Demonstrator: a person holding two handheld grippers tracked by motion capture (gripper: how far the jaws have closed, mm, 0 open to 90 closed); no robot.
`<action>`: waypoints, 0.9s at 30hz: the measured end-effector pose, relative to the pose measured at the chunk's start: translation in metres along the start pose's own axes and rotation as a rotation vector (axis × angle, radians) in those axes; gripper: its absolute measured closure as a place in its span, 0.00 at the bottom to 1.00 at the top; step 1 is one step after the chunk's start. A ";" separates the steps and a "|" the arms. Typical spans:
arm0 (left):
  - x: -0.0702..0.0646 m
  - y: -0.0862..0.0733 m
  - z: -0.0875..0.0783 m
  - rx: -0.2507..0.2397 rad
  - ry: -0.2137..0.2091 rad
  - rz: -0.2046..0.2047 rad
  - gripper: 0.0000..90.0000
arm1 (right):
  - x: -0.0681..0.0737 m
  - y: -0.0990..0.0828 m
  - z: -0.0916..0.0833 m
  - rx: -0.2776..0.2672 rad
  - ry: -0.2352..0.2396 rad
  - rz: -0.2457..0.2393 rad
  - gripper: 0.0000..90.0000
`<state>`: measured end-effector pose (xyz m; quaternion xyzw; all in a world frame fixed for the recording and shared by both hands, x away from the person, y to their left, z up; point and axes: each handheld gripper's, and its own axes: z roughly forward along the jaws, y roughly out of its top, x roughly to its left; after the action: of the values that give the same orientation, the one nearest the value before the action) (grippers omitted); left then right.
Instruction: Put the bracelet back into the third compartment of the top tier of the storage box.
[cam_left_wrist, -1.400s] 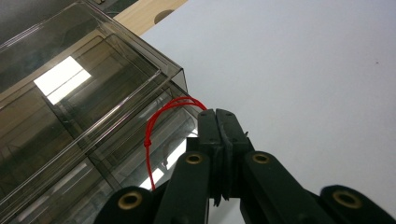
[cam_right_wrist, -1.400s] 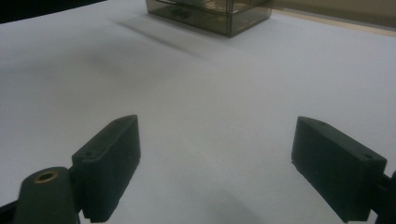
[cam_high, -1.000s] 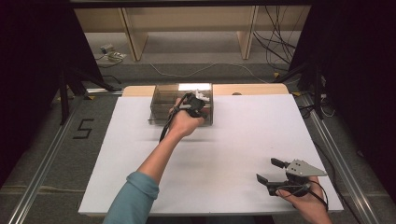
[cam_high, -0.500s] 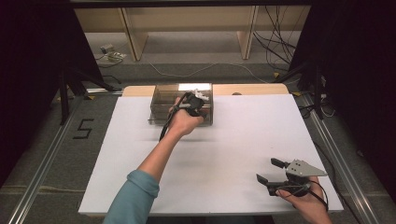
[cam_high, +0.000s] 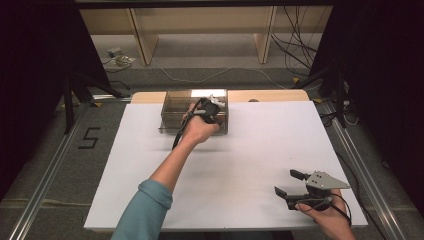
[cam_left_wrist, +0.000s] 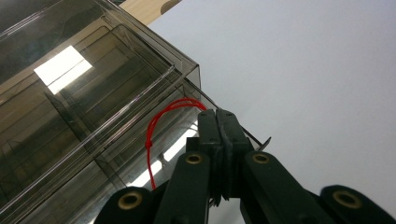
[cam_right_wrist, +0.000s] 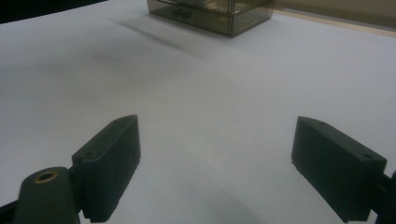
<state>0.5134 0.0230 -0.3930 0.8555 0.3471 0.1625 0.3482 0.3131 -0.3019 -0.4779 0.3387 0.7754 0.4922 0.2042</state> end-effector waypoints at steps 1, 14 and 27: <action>0.000 0.000 0.001 0.001 -0.002 0.000 1.00 | 0.000 0.000 0.000 0.000 0.000 0.001 0.18; -0.001 0.000 0.008 -0.002 0.000 -0.007 1.00 | 0.001 0.000 0.000 0.006 0.001 0.003 0.18; -0.002 0.000 0.011 -0.004 0.012 0.004 0.98 | 0.001 0.000 0.000 0.006 0.003 0.000 0.18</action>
<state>0.5173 0.0162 -0.4006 0.8546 0.3470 0.1689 0.3475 0.3126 -0.3014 -0.4781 0.3387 0.7773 0.4903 0.2017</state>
